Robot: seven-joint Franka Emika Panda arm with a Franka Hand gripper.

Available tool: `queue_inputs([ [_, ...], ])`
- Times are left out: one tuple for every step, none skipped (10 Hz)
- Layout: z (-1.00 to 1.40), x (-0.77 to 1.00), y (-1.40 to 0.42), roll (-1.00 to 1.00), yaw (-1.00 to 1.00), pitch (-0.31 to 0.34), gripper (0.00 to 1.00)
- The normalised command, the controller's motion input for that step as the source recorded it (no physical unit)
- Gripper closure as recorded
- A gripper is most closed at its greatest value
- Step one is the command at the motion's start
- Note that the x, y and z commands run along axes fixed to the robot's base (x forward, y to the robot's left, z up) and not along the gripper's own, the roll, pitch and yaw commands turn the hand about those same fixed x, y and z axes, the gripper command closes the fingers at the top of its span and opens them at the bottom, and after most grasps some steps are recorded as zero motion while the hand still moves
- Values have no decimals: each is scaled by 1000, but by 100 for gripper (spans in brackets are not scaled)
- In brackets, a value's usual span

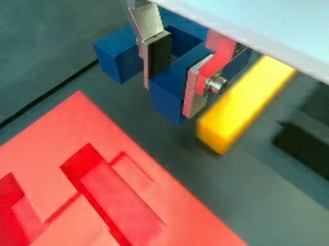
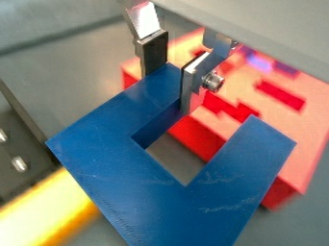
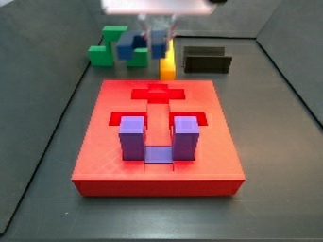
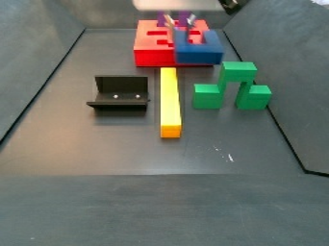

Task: Pick up the blue object. Move up. Place the blue object on the fixture. Regrasp the blue object. Move to above the board. Insert the blue object.
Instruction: Place the blue object on the fixture.

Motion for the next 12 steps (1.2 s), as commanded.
queue_inputs([
  [231,843,229,-614,-329,0,100],
  [169,834,157,-569,-397,29,100],
  [177,843,149,-569,-391,31,100],
  [169,857,123,-637,-371,14,100],
  [163,840,146,-737,-289,0,100],
  [154,811,209,-746,-223,0,100],
  [34,786,266,-723,-166,34,100],
  [0,760,271,-757,-126,71,100],
  [-166,780,231,-683,-123,160,100],
  [-223,803,234,-657,-43,229,100],
  [-203,806,246,-569,0,354,100],
  [-97,800,249,-566,0,409,100],
])
